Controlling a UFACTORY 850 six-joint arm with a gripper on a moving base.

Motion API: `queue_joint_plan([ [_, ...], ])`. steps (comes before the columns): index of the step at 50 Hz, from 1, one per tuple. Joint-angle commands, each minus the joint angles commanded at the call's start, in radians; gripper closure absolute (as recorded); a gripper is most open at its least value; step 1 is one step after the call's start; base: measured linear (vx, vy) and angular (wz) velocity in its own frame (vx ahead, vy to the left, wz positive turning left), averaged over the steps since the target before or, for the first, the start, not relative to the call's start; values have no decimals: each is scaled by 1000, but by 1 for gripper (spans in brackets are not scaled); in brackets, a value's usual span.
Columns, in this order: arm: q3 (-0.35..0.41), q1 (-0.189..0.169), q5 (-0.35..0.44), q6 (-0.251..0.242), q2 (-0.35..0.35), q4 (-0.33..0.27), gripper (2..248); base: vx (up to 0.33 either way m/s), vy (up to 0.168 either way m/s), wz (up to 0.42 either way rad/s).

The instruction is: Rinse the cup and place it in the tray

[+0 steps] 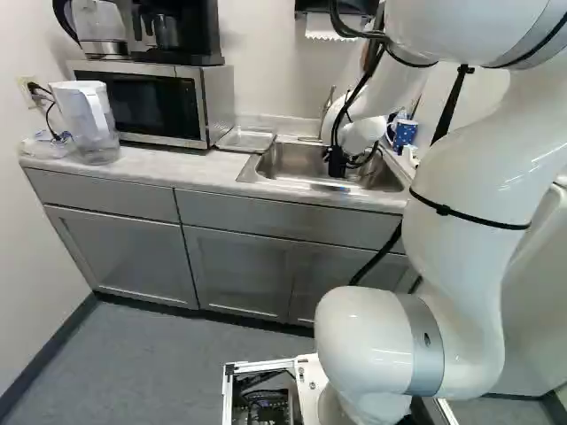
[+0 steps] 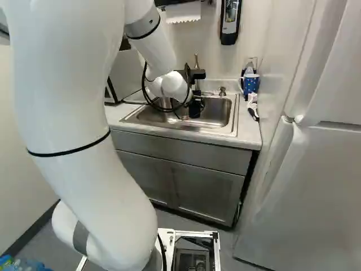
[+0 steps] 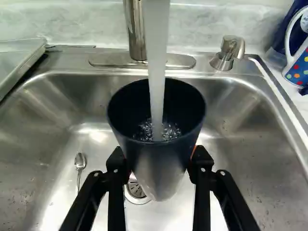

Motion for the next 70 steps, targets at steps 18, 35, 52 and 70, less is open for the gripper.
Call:
queue_joint_plan([
  [18, 0, 0, 0, 0, 0, 0, 125, 0, 0, 0],
  [35, 0, 0, 0, 0, 0, 0, 125, 0, 0, 0],
  [52, 0, 0, 0, 0, 0, 0, 125, 0, 0, 0],
  [70, 0, 0, 0, 0, 0, 0, 125, 0, 0, 0],
])
